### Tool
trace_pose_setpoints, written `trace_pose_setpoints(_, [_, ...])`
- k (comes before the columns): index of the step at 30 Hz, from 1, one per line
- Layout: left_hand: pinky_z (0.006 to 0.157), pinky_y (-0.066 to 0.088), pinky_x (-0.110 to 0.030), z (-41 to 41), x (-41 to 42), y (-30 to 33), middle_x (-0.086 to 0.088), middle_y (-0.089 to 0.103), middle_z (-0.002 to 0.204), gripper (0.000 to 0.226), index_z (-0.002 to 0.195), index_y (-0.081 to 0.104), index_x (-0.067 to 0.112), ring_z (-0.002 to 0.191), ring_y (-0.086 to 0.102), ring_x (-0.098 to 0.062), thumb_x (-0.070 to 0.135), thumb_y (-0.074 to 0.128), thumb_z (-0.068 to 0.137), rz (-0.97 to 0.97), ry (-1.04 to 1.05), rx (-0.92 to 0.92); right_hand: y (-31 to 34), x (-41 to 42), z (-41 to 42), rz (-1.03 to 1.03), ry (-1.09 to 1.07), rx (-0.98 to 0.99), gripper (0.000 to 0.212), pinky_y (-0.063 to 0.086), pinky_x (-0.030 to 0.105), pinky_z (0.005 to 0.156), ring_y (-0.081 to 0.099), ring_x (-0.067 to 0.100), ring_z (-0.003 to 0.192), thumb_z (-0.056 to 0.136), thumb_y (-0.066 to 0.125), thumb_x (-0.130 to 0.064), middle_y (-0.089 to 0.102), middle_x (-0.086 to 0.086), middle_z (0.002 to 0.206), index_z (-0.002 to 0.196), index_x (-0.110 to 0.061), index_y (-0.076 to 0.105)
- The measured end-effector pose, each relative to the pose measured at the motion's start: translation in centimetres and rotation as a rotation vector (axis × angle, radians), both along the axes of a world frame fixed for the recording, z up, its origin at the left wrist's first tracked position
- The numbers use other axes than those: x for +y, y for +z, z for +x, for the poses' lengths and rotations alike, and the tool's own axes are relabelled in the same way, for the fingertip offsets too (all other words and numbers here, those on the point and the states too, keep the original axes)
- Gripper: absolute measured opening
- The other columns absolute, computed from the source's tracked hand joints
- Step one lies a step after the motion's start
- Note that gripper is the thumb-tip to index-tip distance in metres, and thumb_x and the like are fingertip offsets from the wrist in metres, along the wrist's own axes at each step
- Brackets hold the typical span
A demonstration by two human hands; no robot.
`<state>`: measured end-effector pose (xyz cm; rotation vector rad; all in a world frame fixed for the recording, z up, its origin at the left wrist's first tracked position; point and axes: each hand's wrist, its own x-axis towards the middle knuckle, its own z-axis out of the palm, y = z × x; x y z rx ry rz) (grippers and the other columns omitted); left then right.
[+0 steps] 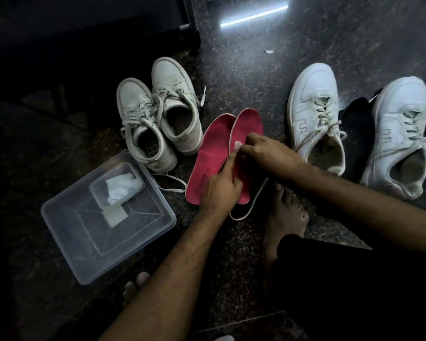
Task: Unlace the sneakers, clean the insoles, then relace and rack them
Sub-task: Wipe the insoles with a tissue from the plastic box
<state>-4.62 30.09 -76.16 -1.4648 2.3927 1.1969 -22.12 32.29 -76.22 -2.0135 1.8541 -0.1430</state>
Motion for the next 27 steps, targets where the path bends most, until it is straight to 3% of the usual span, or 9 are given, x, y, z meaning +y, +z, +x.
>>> trace_pose_setpoints(3, [0.075, 0.047, -0.04, 0.6, -0.1, -0.3, -0.021, 0.071, 0.092, 0.084, 0.158, 0.0, 0.043, 0.081, 0.064, -0.039, 0.025, 0.053, 0.095, -0.01, -0.05, -0.025, 0.6, 0.0, 0.8, 0.084, 0.022, 0.006, 0.022, 0.053, 0.047, 0.063, 0.06, 0.036, 0.078, 0.098, 0.052, -0.02, 0.051, 0.013, 0.095, 0.111, -0.004, 0.06])
trace_pose_setpoints(6, [0.072, 0.045, -0.043, 0.9, 0.0, -0.3, -0.022, 0.069, 0.09, 0.078, 0.159, 0.004, 0.04, 0.083, 0.064, -0.04, 0.028, 0.051, 0.098, -0.043, -0.147, -0.058, 1.5, 0.0, 0.7, 0.142, -0.058, -0.019, 0.021, 0.052, 0.044, 0.069, 0.062, 0.034, 0.083, 0.093, 0.059, -0.024, 0.052, 0.009, 0.097, 0.108, -0.01, 0.063])
trace_pose_setpoints(9, [0.076, 0.046, -0.046, 0.8, 0.0, -0.4, -0.021, 0.069, 0.096, 0.065, 0.158, 0.019, 0.037, 0.089, 0.064, -0.041, 0.028, 0.047, 0.1, -0.067, -0.267, -0.069, 2.1, 0.3, -0.4, -0.008, -0.215, -0.007, 0.029, 0.049, 0.042, 0.067, 0.062, 0.038, 0.084, 0.089, 0.063, -0.02, 0.057, 0.016, 0.098, 0.114, -0.007, 0.061])
trace_pose_setpoints(12, [0.076, 0.048, -0.046, 0.5, -0.2, -0.5, -0.013, 0.068, 0.104, 0.067, 0.158, 0.017, 0.039, 0.096, 0.063, -0.037, 0.024, 0.045, 0.1, -0.084, -0.398, -0.112, 2.3, 0.3, -1.7, -0.102, -0.298, -0.02, 0.043, 0.05, 0.042, 0.07, 0.063, 0.04, 0.092, 0.086, 0.064, -0.01, 0.061, 0.02, 0.108, 0.128, -0.003, 0.056])
trace_pose_setpoints(14, [0.073, 0.046, -0.044, 0.1, -0.3, -0.7, -0.01, 0.067, 0.109, 0.071, 0.159, 0.012, 0.034, 0.1, 0.063, -0.036, 0.021, 0.046, 0.098, -0.097, -0.475, -0.163, 2.2, 0.2, -1.6, -0.095, -0.232, -0.028, 0.036, 0.051, 0.041, 0.074, 0.064, 0.037, 0.095, 0.089, 0.064, -0.014, 0.06, 0.018, 0.111, 0.124, -0.004, 0.059])
trace_pose_setpoints(16, [0.067, 0.041, -0.041, -0.1, -0.3, -0.7, -0.011, 0.069, 0.108, 0.075, 0.16, 0.002, 0.029, 0.095, 0.065, -0.037, 0.021, 0.045, 0.099, -0.109, -0.465, -0.195, 1.6, 0.4, -0.8, -0.083, -0.139, -0.025, 0.025, 0.053, 0.041, 0.07, 0.063, 0.033, 0.093, 0.093, 0.062, -0.024, 0.058, 0.012, 0.104, 0.112, -0.008, 0.064])
trace_pose_setpoints(19, [0.066, 0.039, -0.039, -0.3, -0.2, -0.6, -0.012, 0.069, 0.106, 0.077, 0.16, -0.003, 0.03, 0.093, 0.066, -0.037, 0.019, 0.043, 0.099, -0.124, -0.426, -0.219, 0.6, 0.6, -0.1, 0.0, -0.094, -0.013, 0.023, 0.051, 0.042, 0.066, 0.059, 0.031, 0.089, 0.095, 0.058, -0.03, 0.052, 0.01, 0.096, 0.105, -0.01, 0.065])
trace_pose_setpoints(24, [0.066, 0.039, -0.041, -0.8, 0.2, -0.2, -0.018, 0.067, 0.103, 0.072, 0.16, -0.005, 0.03, 0.089, 0.065, -0.039, 0.025, 0.038, 0.103, -0.131, -0.399, -0.259, 0.8, -0.4, -2.0, -0.011, -0.241, 0.049, 0.022, 0.049, 0.037, 0.073, 0.06, 0.034, 0.096, 0.092, 0.061, -0.024, 0.055, 0.015, 0.103, 0.107, -0.01, 0.069])
trace_pose_setpoints(27, [0.066, 0.04, -0.04, -0.9, 0.2, -0.2, -0.017, 0.067, 0.1, 0.07, 0.16, -0.004, 0.029, 0.087, 0.065, -0.037, 0.027, 0.037, 0.103, -0.133, -0.396, -0.274, 1.6, -2.0, -4.7, -0.068, -0.395, 0.14, 0.02, 0.041, 0.037, 0.068, 0.059, 0.038, 0.093, 0.094, 0.06, -0.02, 0.054, 0.02, 0.103, 0.104, -0.004, 0.068])
